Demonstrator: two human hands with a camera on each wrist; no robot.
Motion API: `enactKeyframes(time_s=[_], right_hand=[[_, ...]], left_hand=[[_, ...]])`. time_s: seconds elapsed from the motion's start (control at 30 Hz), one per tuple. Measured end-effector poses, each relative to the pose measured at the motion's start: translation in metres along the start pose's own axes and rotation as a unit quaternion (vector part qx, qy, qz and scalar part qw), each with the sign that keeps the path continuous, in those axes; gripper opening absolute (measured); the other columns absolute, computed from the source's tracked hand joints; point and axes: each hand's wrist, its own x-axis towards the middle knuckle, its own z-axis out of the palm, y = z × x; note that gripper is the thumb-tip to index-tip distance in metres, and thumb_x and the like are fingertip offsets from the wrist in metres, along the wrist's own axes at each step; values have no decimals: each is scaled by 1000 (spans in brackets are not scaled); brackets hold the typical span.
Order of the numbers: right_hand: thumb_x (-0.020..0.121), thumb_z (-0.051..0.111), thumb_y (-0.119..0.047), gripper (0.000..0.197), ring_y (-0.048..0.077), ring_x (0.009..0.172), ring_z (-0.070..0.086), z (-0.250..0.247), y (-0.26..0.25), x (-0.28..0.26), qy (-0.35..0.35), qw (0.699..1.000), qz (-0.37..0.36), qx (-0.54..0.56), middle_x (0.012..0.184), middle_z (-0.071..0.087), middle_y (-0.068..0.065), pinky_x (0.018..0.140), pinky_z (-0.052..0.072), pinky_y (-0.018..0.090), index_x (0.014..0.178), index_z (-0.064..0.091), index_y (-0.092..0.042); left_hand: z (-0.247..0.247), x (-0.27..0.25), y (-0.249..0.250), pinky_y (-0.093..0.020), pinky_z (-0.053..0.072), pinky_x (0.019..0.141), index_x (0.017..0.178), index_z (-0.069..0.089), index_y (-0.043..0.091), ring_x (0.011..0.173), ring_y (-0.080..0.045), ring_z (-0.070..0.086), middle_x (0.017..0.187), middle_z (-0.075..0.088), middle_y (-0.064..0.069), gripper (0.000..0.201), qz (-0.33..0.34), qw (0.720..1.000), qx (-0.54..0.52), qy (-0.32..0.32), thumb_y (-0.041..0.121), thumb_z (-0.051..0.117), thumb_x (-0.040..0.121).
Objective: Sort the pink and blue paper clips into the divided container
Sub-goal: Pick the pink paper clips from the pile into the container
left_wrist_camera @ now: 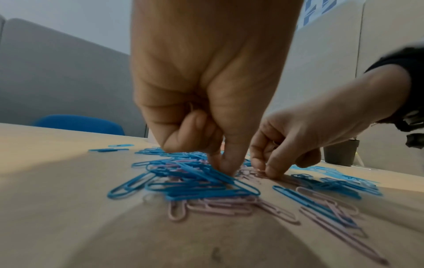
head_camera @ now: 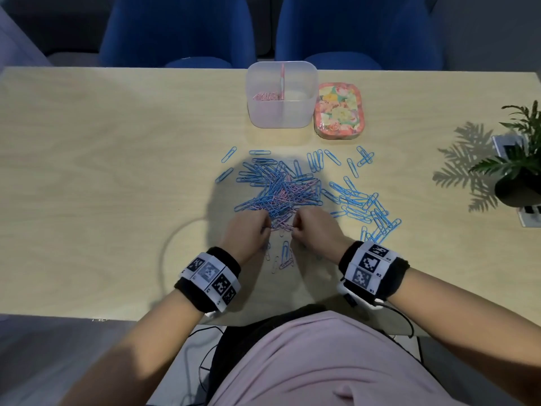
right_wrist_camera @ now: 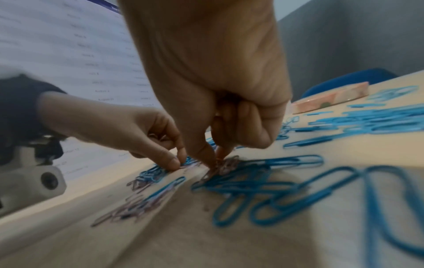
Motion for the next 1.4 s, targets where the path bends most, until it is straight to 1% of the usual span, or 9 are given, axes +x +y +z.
enactKeyframes(time_s=[0.17,0.3,0.63,0.73,0.87,0.97,1.07,1.3,1.4], right_hand=[[82,50,-11,11,29,85,58,-10,23,-2,-20,1000,-20,6,91,63,10,67,40,32,89,58,-9],[85,55,-7,11,2,52,46,-45,27,13,-36,966,24,254,66,52,0,54,35,15,79,63,-2],[87,43,6,26,16,49,41,-162,-52,149,27,931,51,361,54,46,8,36,35,18,67,49,-8],[86,38,11,18,27,66,51,-166,-70,191,28,897,84,434,56,48,10,62,58,35,92,48,-3],[90,40,-6,14,23,90,54,-165,-74,212,-34,884,108,453,105,50,12,92,53,39,80,47,-14],[90,42,-4,12,21,86,46,-173,-71,200,-21,865,100,492,101,45,8,95,51,40,99,47,-10],[88,42,2,16,16,65,46,-174,-61,159,17,829,61,555,78,46,5,72,57,27,90,55,-7],[80,59,3,15,0,57,58,-99,4,51,-102,979,-68,162,72,65,5,56,44,12,91,68,2],[75,64,-11,10,23,78,64,-59,14,22,-128,988,-81,8,83,70,10,69,45,29,83,69,-8]], left_hand=[[-2,0,-5,-35,44,74,92,60,13,90,-25,60,94,68,-6,9,7,1000,-26,2,16,54,85],[-7,-2,-8,-28,39,69,89,63,19,87,-19,59,91,67,-1,7,34,999,-20,-5,16,59,84],[-6,0,-10,-33,44,79,94,61,16,93,-22,60,96,66,-4,13,53,998,33,-28,19,50,89],[-5,5,-9,-38,43,80,94,60,11,93,-28,60,96,67,-9,14,45,997,36,-60,15,49,86],[-3,12,-12,-42,48,82,90,58,9,92,-30,62,95,67,-11,13,42,993,47,-97,17,49,85],[-5,15,-11,-42,48,82,90,57,8,94,-30,61,97,66,-12,13,52,990,50,-124,18,49,86],[-23,22,-6,-33,43,74,86,55,11,83,-25,56,87,61,-8,7,52,987,-19,-148,17,53,86],[-117,96,14,-28,33,58,88,56,11,74,-19,47,76,52,-1,10,28,996,-79,-8,20,54,88],[-148,136,25,-33,41,74,93,58,6,88,-26,52,92,55,-10,15,13,998,-34,55,19,51,88]])
